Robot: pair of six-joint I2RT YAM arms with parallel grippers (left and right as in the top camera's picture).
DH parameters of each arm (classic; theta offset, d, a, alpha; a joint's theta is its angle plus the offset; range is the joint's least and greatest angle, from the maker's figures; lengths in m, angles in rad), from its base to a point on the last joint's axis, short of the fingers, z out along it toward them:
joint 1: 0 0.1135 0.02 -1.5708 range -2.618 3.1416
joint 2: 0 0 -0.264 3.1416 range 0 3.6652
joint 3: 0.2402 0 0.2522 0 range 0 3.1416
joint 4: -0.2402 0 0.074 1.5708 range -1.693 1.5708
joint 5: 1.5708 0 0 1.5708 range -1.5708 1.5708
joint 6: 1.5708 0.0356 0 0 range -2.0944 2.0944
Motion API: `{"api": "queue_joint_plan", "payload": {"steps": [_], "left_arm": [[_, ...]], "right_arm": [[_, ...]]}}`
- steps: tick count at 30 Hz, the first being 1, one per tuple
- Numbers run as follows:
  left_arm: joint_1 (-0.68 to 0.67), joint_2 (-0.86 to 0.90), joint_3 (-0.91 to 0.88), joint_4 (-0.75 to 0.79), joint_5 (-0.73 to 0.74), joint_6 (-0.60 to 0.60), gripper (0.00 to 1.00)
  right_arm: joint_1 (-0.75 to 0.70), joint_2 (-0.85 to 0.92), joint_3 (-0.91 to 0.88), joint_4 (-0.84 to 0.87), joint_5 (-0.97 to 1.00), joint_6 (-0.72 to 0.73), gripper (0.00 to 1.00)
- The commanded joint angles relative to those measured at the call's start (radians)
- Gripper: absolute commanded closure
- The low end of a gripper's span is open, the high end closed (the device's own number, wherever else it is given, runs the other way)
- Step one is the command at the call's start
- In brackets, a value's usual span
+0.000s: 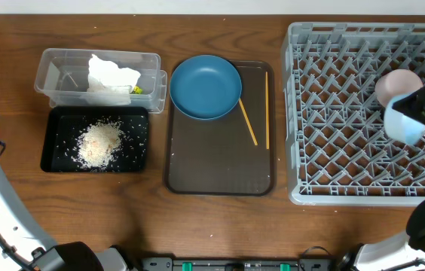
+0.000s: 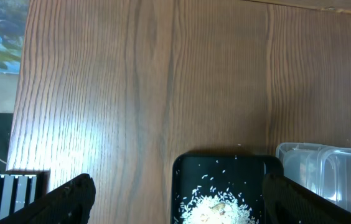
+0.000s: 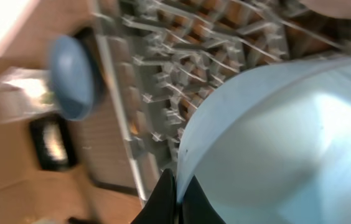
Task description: Sort waste into correct bins and load items into the dishwasher rack
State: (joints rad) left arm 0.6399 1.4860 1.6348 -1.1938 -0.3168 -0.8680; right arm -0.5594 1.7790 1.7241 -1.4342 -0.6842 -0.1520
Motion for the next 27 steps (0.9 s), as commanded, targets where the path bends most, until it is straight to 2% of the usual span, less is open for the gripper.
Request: {"api": "queue_joint_plan", "payload": {"steps": [1,4,8,13,27], "left_arm": [[0.004,0.008,0.005,-0.003,-0.009,-0.009,0.11],[0.004,0.008,0.005,-0.003,-0.009,-0.009,0.11],[0.004,0.008,0.005,-0.003,-0.009,-0.009,0.11],[0.004,0.008,0.005,-0.003,-0.009,-0.009,0.11],[0.004,0.008,0.005,-0.003,-0.009,-0.009,0.11]], "right_arm": [[-0.062,-0.011,-0.107,0.054,-0.367,-0.172,0.99],[-0.093,-0.011,-0.191,0.122,-0.463,-0.224,0.99],[-0.118,-0.010,-0.259,0.225,-0.498,-0.221,0.99],[-0.161,-0.010,-0.333,0.391,-0.496,-0.068,0.99],[-0.184,-0.010,-0.455,0.429,-0.525,-0.080,0.99]]}}
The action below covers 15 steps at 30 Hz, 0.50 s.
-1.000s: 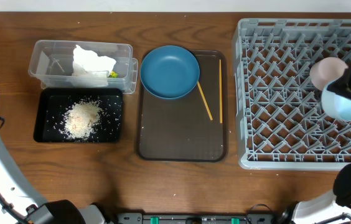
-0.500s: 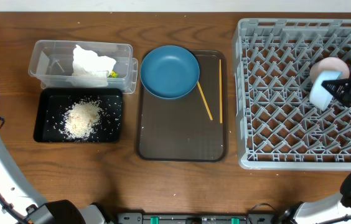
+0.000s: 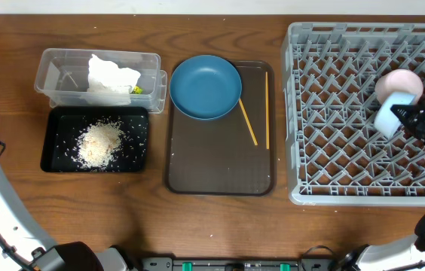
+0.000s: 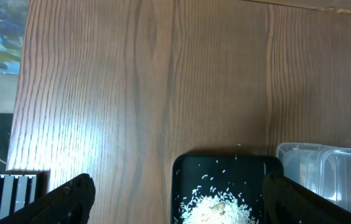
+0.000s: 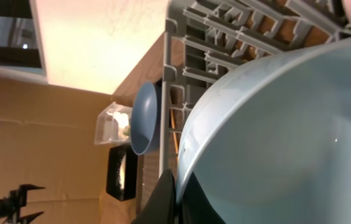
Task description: Sort waste into correct bins and load items into the dishwasher rack
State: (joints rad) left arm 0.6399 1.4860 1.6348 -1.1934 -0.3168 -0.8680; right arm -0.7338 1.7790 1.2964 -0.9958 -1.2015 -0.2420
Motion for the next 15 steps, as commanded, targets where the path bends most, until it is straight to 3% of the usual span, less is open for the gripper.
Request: {"api": "queue_joint_plan", "payload": {"steps": [1,7,15], "left_arm": [[0.004,0.008,0.005,-0.003,-0.009,-0.009,0.11],[0.004,0.008,0.005,-0.003,-0.009,-0.009,0.11],[0.004,0.008,0.005,-0.003,-0.009,-0.009,0.11]], "right_arm": [[-0.012,-0.010,-0.027,-0.012,-0.007,0.011,0.99],[-0.056,-0.011,-0.026,-0.032,0.006,0.021,0.98],[-0.113,-0.064,-0.020,-0.124,0.235,0.022,0.84]]}}
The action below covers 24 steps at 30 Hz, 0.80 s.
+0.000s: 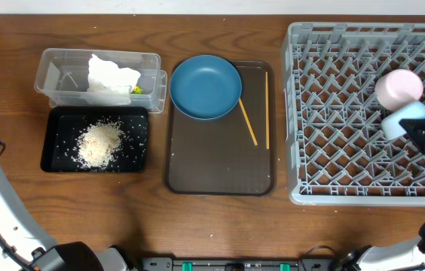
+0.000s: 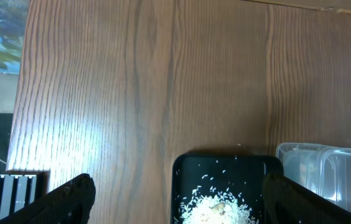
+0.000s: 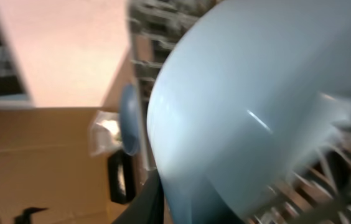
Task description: Sort waste into correct bins and load items into the dishwasher rack
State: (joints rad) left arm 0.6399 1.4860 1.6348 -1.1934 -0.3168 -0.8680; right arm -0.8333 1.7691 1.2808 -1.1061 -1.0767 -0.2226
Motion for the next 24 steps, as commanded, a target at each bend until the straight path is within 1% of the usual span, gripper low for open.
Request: {"api": "queue_joint_plan", "payload": {"steps": [1,3,6,8,10,14,17,20,22,23,24], "left_arm": [[0.004,0.008,0.005,-0.003,-0.009,-0.009,0.11],[0.004,0.008,0.005,-0.003,-0.009,-0.009,0.11],[0.004,0.008,0.005,-0.003,-0.009,-0.009,0.11],[0.004,0.008,0.005,-0.003,-0.009,-0.009,0.11],[0.004,0.008,0.005,-0.003,-0.009,-0.009,0.11],[0.004,0.008,0.005,-0.003,-0.009,-0.009,0.11],[0.004,0.008,0.005,-0.003,-0.009,-0.009,0.11],[0.004,0.008,0.005,-0.003,-0.009,-0.009,0.11],[0.004,0.008,0.005,-0.003,-0.009,-0.009,0.11],[0.004,0.008,0.005,-0.003,-0.009,-0.009,0.11],[0.004,0.008,0.005,-0.003,-0.009,-0.009,0.11]], "right_arm": [[-0.017,-0.069,-0.005,-0.017,0.111,0.013,0.83],[-0.021,-0.106,-0.005,-0.016,0.132,0.055,0.80],[-0.027,-0.191,-0.005,-0.012,0.230,0.144,0.76],[-0.027,-0.254,-0.005,-0.009,0.319,0.214,0.68],[-0.026,-0.324,-0.005,-0.013,0.390,0.259,0.55],[-0.026,-0.443,-0.005,-0.023,0.445,0.304,0.46],[-0.019,-0.515,-0.005,-0.008,0.445,0.320,0.47],[-0.012,-0.549,-0.005,0.024,0.452,0.349,0.54],[-0.003,-0.552,-0.005,0.043,0.497,0.388,0.57],[0.007,-0.548,-0.007,0.059,0.556,0.422,0.60],[0.015,-0.543,-0.009,0.071,0.599,0.446,0.66]]}}
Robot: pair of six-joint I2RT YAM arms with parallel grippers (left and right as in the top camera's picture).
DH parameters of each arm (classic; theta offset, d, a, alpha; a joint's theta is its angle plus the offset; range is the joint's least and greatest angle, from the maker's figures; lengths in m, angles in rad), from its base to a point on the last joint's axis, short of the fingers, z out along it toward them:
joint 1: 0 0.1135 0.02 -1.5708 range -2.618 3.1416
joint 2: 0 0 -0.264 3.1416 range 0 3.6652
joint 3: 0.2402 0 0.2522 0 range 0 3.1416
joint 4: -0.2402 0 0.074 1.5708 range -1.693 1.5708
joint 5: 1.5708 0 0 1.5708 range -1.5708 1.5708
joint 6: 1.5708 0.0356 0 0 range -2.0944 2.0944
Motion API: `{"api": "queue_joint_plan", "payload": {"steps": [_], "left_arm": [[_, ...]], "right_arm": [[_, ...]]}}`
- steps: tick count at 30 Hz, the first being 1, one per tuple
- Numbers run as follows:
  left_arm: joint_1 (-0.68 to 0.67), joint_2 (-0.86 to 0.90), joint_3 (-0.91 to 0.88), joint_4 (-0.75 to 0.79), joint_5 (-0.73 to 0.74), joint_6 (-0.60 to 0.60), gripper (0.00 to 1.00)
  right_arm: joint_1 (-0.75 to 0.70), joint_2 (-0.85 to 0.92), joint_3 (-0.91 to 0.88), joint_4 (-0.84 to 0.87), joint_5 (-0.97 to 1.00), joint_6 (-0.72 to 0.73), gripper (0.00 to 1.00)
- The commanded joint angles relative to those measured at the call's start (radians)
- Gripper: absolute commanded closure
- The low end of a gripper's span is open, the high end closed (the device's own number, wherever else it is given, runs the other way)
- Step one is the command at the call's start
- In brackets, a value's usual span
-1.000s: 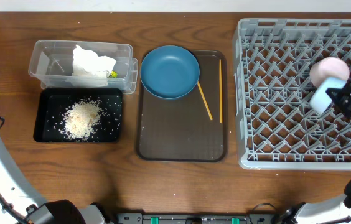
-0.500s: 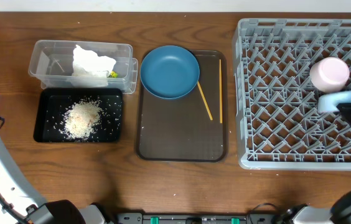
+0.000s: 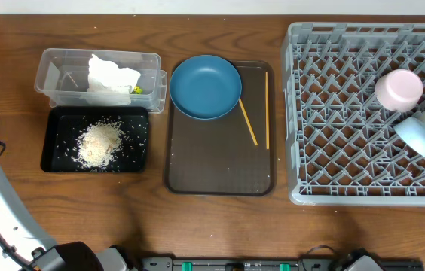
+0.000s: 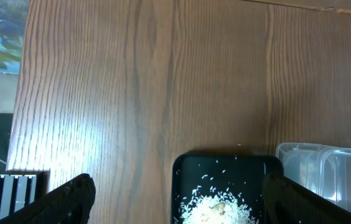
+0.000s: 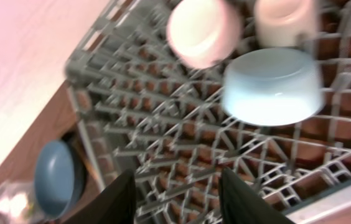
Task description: Sort waste into correct bins and load items into the dishwasher rack
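In the grey dishwasher rack [image 3: 348, 113], a light-blue bowl [image 3: 416, 137] [image 5: 274, 94] lies upside down at the right. A pink bowl [image 3: 399, 89] [image 5: 203, 31] and a white cup [image 5: 284, 22] sit beside it. My right gripper [image 5: 178, 196] is open and empty, drawn back from the bowl, and shows only at the overhead view's right edge. On the brown tray [image 3: 220, 169] are a blue plate [image 3: 206, 86] and two chopsticks [image 3: 248, 120]. My left gripper [image 4: 175, 205] is open above the black bin of rice [image 4: 225, 193].
A clear bin [image 3: 65, 71] holding white tissue stands at the back left, with the black rice bin [image 3: 54, 143] just in front of it. The left arm's white link runs along the table's left edge.
My right gripper has let go of the light-blue bowl, which now lies upside down in the rack. The gripper is open and farther from it. The left arm has not moved.
My right gripper held the light-blue bowl over the rack's right side, below the pink bowl. Then the bowl was turned on edge, and later it was low against the rack. Now it rests there, released. The left gripper stayed open over the rice bin.
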State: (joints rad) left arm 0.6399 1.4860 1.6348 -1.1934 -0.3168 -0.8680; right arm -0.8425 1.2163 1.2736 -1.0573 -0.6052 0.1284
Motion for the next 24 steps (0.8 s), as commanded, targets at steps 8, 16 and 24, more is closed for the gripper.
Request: {"api": "queue_joint_plan", "payload": {"steps": [8,16,24], "left_arm": [[0.004,0.008,0.005,-0.003,-0.009,-0.009,0.11],[0.004,0.008,0.005,-0.003,-0.009,-0.009,0.11],[0.004,0.008,0.005,-0.003,-0.009,-0.009,0.11]], "right_arm": [[0.100,0.117,-0.032,0.179,0.492,0.305,0.85],[0.134,0.329,-0.032,0.380,0.548,0.305,0.99],[0.213,0.470,-0.032,0.448,0.546,0.274,0.99]]}}
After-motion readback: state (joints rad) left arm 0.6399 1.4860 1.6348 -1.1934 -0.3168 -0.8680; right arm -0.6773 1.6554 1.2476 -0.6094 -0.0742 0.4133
